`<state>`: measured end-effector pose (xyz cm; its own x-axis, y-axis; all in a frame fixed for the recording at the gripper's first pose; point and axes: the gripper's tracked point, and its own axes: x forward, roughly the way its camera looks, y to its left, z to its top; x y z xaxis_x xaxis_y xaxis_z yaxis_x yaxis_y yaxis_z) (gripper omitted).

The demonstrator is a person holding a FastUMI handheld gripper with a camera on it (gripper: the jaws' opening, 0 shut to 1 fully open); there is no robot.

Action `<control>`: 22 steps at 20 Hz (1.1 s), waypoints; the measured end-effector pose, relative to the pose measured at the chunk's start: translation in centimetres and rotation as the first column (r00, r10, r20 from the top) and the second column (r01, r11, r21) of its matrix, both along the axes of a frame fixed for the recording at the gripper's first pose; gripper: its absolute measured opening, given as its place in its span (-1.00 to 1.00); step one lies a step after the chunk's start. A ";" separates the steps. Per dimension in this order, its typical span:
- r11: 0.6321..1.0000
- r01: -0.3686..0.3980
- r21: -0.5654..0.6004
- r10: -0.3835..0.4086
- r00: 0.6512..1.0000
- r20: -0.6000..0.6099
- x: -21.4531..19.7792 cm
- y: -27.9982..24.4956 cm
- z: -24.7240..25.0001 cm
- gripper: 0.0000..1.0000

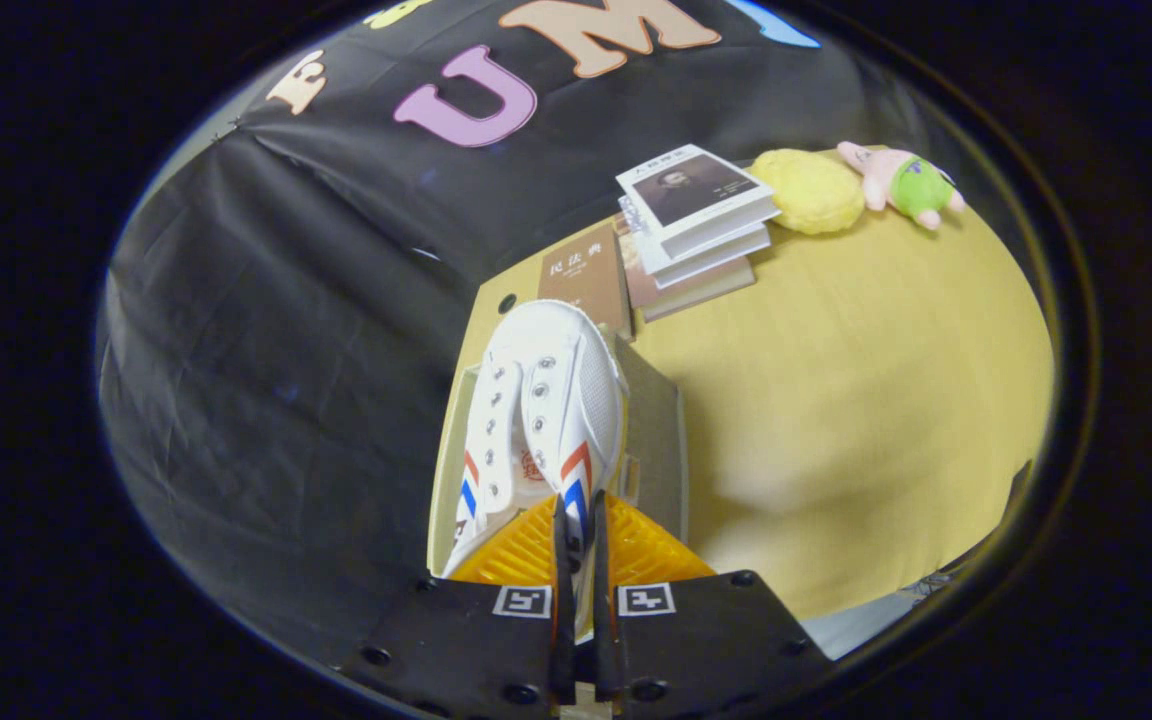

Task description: Open the storage box then place both shoes into the box .Put the left shoe in first, then the right shoe, with the right side of both shoes facing outward in a uniform manner.

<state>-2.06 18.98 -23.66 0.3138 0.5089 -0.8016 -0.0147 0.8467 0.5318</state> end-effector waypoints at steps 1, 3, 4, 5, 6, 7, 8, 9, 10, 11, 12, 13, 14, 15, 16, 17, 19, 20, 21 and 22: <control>1.000 -0.004 0.001 0.004 1.000 -0.003 -0.1 0.7 -0.3 -0.80; 1.000 -0.013 0.004 0.013 1.000 -0.019 -0.2 1.7 -1.2 -0.80; 1.000 -0.004 0.030 0.005 1.000 -0.015 -0.1 2.2 -0.9 -0.54; 0.998 0.031 0.052 -0.031 1.000 -0.001 0.5 2.3 -0.7 -0.29; 0.996 0.059 0.070 -0.060 0.998 0.014 1.3 2.1 -0.2 -0.03; 0.995 0.078 0.057 -0.080 0.996 0.033 1.8 1.4 -0.3 0.22; 0.996 0.085 0.033 -0.087 0.995 0.051 2.0 0.3 -0.2 0.48; 0.996 0.082 0.024 -0.083 0.994 0.070 2.0 -0.2 0.0 0.73; 0.997 0.079 0.024 -0.081 0.993 0.091 2.1 -0.5 0.5 0.99; 0.997 0.072 0.022 -0.074 0.990 0.119 2.2 -1.0 0.9 0.98; 0.998 0.066 0.014 -0.067 0.985 0.157 2.3 -1.8 1.6 0.99; 0.998 0.058 0.001 -0.057 0.978 0.200 2.7 -2.5 2.4 1.00; 0.999 0.052 -0.012 -0.048 0.968 0.245 2.9 -3.2 3.1 1.00; 0.998 0.050 -0.025 -0.041 0.957 0.289 3.2 -4.0 4.0 1.00; 0.998 0.048 -0.037 -0.033 0.945 0.326 3.3 -4.8 5.0 1.00; 0.997 0.051 -0.050 -0.030 0.933 0.360 3.5 -5.8 5.9 1.00; 0.996 0.063 -0.069 -0.027 0.899 0.436 4.0 -7.9 8.3 1.00; 0.994 0.073 -0.077 -0.028 0.880 0.474 4.2 -8.9 9.5 1.00; 0.993 0.082 -0.087 -0.027 0.860 0.510 4.4 -10.0 10.6 1.00; 0.991 0.097 -0.098 -0.028 0.837 0.546 4.8 -11.3 11.7 1.00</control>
<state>2.71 7.66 -11.94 0.7432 0.3874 -0.5454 -0.2165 0.9107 0.3519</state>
